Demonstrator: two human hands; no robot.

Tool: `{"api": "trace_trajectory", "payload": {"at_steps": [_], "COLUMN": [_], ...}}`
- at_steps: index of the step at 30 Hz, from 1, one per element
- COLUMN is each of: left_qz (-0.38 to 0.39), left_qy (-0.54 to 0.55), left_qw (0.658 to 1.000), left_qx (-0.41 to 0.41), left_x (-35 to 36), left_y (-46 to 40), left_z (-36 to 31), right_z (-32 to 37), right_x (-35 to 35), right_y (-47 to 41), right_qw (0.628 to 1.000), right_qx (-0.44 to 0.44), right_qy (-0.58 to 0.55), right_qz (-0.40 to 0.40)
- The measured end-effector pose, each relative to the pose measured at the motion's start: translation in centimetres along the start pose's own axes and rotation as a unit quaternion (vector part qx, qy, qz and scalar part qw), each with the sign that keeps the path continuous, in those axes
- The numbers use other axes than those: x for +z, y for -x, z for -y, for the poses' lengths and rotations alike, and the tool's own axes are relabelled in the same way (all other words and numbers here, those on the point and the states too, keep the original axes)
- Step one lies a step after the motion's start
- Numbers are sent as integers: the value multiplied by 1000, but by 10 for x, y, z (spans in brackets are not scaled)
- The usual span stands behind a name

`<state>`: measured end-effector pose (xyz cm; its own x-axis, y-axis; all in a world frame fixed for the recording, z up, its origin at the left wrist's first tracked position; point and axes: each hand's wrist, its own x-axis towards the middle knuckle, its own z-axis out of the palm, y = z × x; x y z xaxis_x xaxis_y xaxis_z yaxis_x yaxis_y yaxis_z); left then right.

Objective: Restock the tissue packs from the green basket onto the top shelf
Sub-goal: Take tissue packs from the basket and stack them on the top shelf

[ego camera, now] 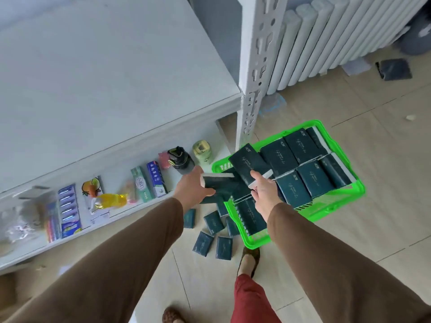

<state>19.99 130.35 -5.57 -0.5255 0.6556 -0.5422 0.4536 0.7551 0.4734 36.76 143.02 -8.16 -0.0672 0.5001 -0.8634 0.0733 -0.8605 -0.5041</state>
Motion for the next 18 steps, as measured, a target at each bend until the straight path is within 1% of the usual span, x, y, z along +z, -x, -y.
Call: {"api": "trace_trajectory", "payload": {"at_steps": [4,6,8,11,14,18], "left_qz": [-51,-74,-110,-182,-257,-323], "left_qy": [59,93,102,115,112,133], "left_qw": [997,993,989,977,960,937], "left_qx": [-5,2,16,14,7,-17], "left_x": [-59,-91,-123,-175,-230,-304], "left_y": [70,111,152,225,292,355], "left_z": [68,109,153,236,316,404], "right_z": [-44,-73,-106,-160,-204,-244], "right_x": [30,52,77,128,186,273], "right_y": [81,128,175,251,316,375], "right_qw": [996,991,983,955,922,883], "right_qx": [-59,-88,-121,-179,-212,-257], "right_qy": [4,25,42,80,110,156], "right_qz": [68,98,131,224,306,360]}}
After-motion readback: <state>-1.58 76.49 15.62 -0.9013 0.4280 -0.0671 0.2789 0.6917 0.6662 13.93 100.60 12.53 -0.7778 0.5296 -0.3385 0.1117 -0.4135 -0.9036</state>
